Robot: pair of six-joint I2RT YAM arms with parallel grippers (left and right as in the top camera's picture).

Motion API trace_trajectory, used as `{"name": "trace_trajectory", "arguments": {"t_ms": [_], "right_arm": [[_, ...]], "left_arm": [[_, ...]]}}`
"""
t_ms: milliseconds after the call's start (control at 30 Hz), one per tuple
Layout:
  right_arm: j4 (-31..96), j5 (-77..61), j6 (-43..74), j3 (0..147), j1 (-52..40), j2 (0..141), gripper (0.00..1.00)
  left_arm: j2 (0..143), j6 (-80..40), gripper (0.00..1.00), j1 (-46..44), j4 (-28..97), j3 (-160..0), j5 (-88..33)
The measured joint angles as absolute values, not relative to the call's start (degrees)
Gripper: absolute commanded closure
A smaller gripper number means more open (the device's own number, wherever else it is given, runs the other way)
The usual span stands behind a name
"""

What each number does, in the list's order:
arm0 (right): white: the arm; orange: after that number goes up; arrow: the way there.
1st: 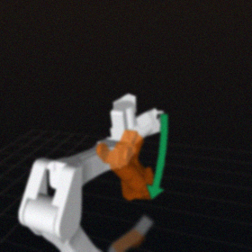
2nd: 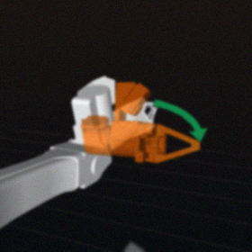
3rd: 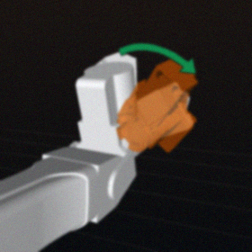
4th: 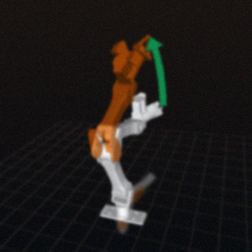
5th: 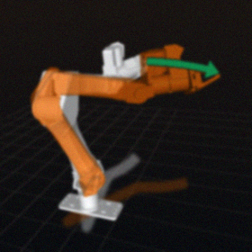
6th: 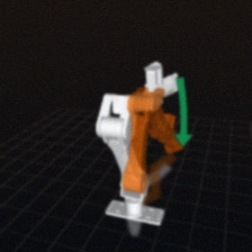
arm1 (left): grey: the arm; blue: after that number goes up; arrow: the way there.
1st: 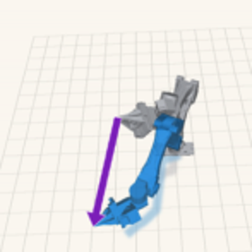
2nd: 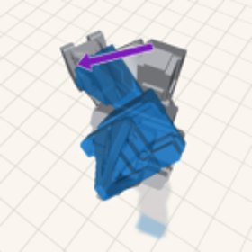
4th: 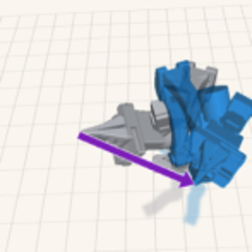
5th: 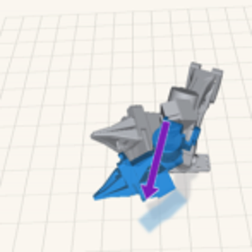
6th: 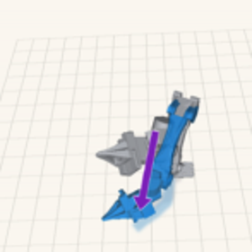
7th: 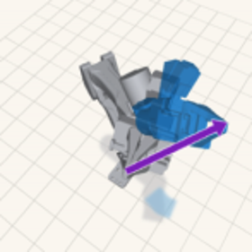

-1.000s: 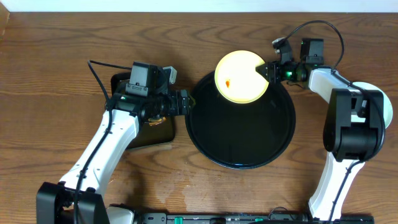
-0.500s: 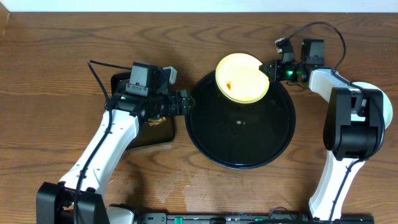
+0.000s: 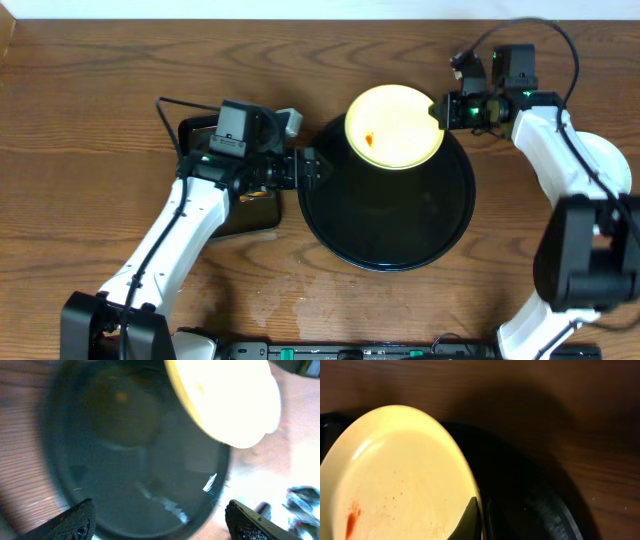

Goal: Clean dirty plates on tray and stack at the side

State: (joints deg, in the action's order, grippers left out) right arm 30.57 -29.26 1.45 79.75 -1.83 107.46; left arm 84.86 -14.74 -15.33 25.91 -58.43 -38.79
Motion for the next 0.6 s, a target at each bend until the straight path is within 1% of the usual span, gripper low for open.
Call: {"name": "trace_trajectory", "arguments": {"t_ms": [100,267,400,600], "right_arm": [[33.8,-28.3,1.1,79.8,-3.8,102.2,0.99],[38.7,-27.5,-0.6,79.7,-4.4,94.8,0.99],[40.5,-26.9,-1.7,79.8,-4.5,90.3,0.99],[42.2,-26.5,-2.2,79.8,-4.7,88.9,0.99]], "left_arm": [[84.9,-14.7,0.17,-16.2,23.9,-58.4,-43.1],[84.9,-14.7,0.17,-16.2,21.0,-58.4,-46.2],[84.9,-15.0,0.17,-16.2,15.1,-58.4,-47.7],[84.9,-17.5,0.17,-16.1,4.7,-58.5,-53.7]]}}
